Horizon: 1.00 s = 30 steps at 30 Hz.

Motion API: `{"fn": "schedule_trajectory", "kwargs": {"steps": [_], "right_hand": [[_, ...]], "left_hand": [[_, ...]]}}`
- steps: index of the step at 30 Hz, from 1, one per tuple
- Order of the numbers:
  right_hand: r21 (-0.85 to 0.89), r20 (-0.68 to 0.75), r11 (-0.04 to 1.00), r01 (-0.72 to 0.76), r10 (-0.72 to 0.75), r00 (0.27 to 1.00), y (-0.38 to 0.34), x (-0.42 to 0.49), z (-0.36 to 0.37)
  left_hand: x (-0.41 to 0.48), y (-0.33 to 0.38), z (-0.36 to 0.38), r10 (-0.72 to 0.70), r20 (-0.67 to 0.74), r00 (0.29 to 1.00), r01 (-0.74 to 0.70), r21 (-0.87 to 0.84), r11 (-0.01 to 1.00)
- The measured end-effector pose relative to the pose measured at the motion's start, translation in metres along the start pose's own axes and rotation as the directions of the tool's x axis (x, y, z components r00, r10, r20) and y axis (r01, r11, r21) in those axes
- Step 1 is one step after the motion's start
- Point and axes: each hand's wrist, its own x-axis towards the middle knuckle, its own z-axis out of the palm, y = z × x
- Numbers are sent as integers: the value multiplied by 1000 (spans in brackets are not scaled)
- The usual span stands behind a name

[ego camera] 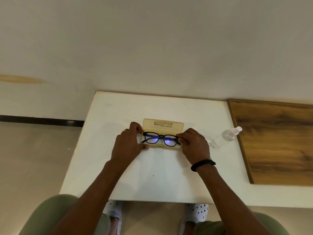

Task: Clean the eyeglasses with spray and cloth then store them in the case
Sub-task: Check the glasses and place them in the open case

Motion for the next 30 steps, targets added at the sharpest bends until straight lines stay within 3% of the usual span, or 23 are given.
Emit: {"fn": "schedule_trajectory", "kwargs": {"steps": [7,13,19,30], "right_hand": [[37,-8,997,-61,61,998,1,0,2],[179,-50,970,-165,176,983,0,2,-1],[300,-1,922,-244,256,967,1,5,-4],[302,43,906,-296,298,954,1,8,-7]], "left_hand": [[0,0,0,11,14,1000,-11,7,1000],[0,2,-3,24,35,999,-24,-1,1000],[0,3,-4,59,60,996,-63,71,996],[0,8,-2,46,30,999,-47,39,998]]}}
